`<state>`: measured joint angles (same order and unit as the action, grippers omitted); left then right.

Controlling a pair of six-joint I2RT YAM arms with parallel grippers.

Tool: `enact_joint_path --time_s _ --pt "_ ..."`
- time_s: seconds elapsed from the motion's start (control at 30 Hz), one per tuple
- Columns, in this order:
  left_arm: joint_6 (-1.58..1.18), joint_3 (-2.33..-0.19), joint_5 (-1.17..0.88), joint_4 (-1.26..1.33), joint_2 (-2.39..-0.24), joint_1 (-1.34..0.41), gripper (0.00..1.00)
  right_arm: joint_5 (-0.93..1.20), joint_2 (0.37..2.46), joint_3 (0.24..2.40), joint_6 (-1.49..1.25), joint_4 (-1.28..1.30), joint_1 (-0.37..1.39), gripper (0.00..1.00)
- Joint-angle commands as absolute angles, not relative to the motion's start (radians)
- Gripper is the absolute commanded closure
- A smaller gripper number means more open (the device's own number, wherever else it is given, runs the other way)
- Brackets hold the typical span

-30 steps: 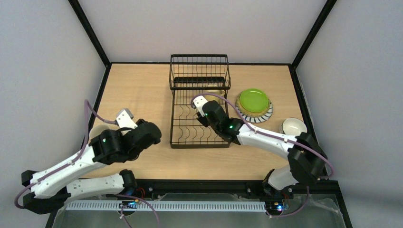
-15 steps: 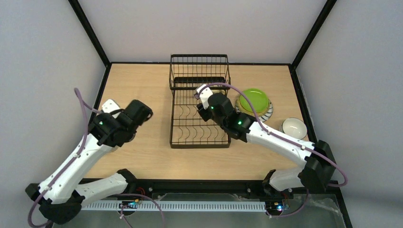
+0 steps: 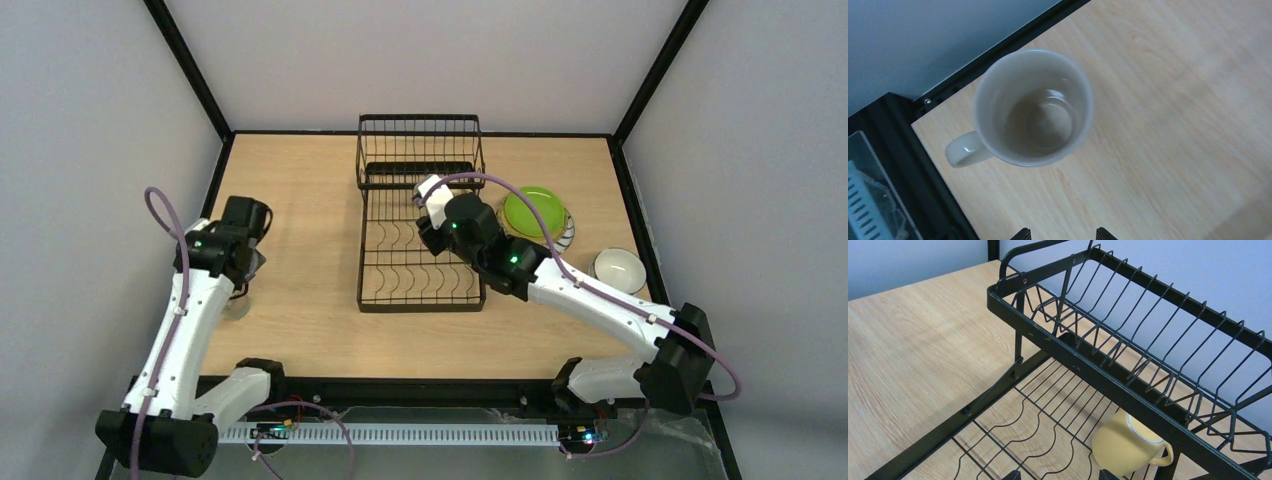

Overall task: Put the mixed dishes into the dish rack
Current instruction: Grab the cup from the center of the board.

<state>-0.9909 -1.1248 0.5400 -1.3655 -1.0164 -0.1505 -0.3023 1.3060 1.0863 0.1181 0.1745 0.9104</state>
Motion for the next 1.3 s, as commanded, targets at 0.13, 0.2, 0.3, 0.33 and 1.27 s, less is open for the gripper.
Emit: enact_joint_path --time_s 0.13,0.2,0.3,0.33,1.27 --pt "-0.775 -1.046 0.426 -1.251 -1.006 0.049 0.28 -0.274 1.272 1.102 0.11 0.205 0.915 0.12" --pt "-0.766 -1.045 0.421 -1.233 -1.014 0.064 0.27 -0.272 1.273 1.101 0.113 0.201 0.915 0.12" --pt "-0.75 -1.043 0.411 -1.201 -1.027 0.081 0.23 -0.271 1.273 1.098 0.121 0.195 0.915 0.11" --pt "-0.744 -1.043 0.408 -1.19 -1.032 0.084 0.2 -0.272 1.274 1.097 0.123 0.192 0.916 0.11" --pt "-0.654 -0.969 0.325 -0.977 -1.201 0.247 0.06 -0.256 1.362 1.118 0.132 0.163 0.916 0.11"
